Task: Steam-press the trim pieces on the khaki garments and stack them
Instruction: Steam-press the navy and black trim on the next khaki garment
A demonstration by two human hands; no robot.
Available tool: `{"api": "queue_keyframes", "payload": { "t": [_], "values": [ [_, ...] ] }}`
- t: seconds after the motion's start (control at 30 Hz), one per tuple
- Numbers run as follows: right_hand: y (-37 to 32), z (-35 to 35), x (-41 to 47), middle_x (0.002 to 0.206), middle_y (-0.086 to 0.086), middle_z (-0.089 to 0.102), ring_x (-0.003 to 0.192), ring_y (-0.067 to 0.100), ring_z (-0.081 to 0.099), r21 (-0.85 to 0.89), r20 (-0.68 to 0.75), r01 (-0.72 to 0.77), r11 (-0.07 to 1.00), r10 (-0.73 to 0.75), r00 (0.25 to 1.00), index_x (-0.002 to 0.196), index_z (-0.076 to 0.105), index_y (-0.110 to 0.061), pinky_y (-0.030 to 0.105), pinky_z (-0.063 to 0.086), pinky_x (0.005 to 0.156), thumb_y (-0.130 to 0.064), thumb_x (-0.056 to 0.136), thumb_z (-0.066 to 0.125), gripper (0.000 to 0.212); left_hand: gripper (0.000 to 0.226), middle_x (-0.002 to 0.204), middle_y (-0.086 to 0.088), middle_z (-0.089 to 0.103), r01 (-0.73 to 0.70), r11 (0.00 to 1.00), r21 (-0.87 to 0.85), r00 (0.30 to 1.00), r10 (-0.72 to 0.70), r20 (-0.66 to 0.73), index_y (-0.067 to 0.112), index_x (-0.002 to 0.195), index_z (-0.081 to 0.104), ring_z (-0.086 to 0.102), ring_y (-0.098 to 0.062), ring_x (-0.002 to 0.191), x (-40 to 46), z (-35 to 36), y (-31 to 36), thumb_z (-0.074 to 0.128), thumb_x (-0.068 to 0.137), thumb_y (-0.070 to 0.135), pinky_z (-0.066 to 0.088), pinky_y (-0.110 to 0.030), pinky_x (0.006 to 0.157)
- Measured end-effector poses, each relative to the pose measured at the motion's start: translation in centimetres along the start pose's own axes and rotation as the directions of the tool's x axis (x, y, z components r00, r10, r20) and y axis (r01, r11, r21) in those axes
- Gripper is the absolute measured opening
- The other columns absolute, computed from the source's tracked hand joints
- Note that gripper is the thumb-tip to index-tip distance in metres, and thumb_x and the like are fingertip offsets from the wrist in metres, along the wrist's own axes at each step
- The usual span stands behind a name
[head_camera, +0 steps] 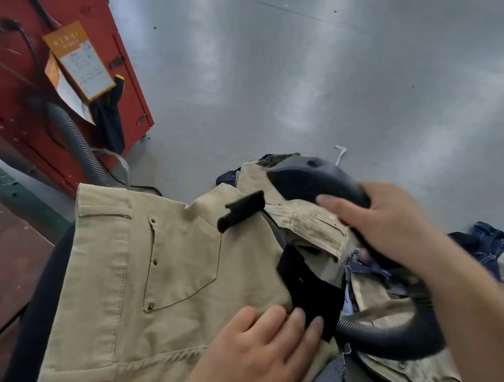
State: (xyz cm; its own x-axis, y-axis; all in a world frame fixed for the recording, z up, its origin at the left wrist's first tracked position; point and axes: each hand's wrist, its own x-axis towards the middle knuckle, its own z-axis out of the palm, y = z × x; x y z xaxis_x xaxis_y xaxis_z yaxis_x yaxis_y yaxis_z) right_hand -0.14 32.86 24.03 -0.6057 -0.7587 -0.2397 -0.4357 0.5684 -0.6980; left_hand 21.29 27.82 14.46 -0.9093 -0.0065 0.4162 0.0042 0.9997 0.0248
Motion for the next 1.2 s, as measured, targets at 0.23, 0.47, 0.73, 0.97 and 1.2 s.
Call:
{"api": "queue_keyframes", "payload": {
  "t": [0.23, 0.47, 0.73, 0.97, 1.2],
  "values": [
    [2.6, -5.1, -6.7, 0.051, 0.004, 0.064, 0.033, 0.016, 0.057, -0.145, 0.186, -0.109, 0.983, 0.135, 0.973, 0.107, 0.065, -0.046, 0.019, 0.046, 0.038, -0.099, 0.049, 0.054, 0.079, 0.043, 0.106, 0.004, 0.071, -0.021, 1.0, 0.022, 0.999, 0.02, 0.041, 0.021, 0.107, 0.074, 0.064, -0.011, 0.072, -0.5, -0.7, -1.0, 0.033, 0.099, 0.012, 0.046, -0.019, 0.054],
    [2.6, -0.6, -6.8, 0.067, -0.031, 0.063, 0.055, -0.008, 0.06, -0.367, 0.225, -0.036, 0.93, 0.127, 0.966, 0.098, 0.053, -0.057, 0.017, 0.037, 0.047, -0.096, 0.056, 0.034, 0.061, 0.037, 0.099, 0.002, 0.072, -0.061, 0.997, 0.052, 0.998, 0.06, 0.018, 0.019, 0.094, 0.077, 0.064, -0.011, 0.069, -0.1, -0.1, -0.5, 0.041, 0.095, 0.01, 0.043, -0.02, 0.049],
    [0.5, 2.4, -0.8, 0.05, -0.008, 0.062, 0.036, 0.008, 0.056, -0.052, 0.128, 0.024, 0.998, -0.017, 0.992, 0.081, 0.064, -0.035, 0.02, 0.038, 0.036, -0.06, 0.082, 0.064, 0.026, 0.041, 0.1, 0.002, 0.072, -0.001, 0.997, 0.074, 1.0, -0.001, 0.026, 0.018, 0.096, 0.076, 0.062, -0.015, 0.066, -0.2, -0.2, -0.3, 0.036, 0.096, 0.01, 0.039, -0.02, 0.048],
    [1.6, -4.0, -5.0, 0.049, 0.009, 0.063, 0.034, 0.021, 0.057, 0.024, 0.174, -0.083, 0.996, 0.078, 0.982, 0.091, 0.066, -0.033, 0.022, 0.046, 0.037, -0.091, 0.058, 0.061, 0.066, 0.039, 0.108, 0.002, 0.07, 0.009, 0.999, 0.04, 0.999, -0.011, 0.038, 0.018, 0.106, 0.073, 0.064, -0.016, 0.073, -0.9, -0.4, -0.6, 0.035, 0.097, 0.011, 0.045, -0.023, 0.051],
    [2.8, -2.1, -8.7, 0.055, -0.015, 0.065, 0.043, 0.006, 0.061, -0.215, 0.188, -0.167, 0.962, 0.209, 0.96, 0.103, 0.055, -0.062, 0.026, 0.048, 0.043, -0.106, 0.041, 0.036, 0.078, 0.044, 0.101, 0.004, 0.072, 0.007, 1.0, 0.026, 1.0, -0.007, 0.019, 0.02, 0.096, 0.076, 0.064, -0.013, 0.068, -0.4, -0.3, -0.4, 0.034, 0.098, 0.009, 0.044, -0.021, 0.05]
  ]
}}
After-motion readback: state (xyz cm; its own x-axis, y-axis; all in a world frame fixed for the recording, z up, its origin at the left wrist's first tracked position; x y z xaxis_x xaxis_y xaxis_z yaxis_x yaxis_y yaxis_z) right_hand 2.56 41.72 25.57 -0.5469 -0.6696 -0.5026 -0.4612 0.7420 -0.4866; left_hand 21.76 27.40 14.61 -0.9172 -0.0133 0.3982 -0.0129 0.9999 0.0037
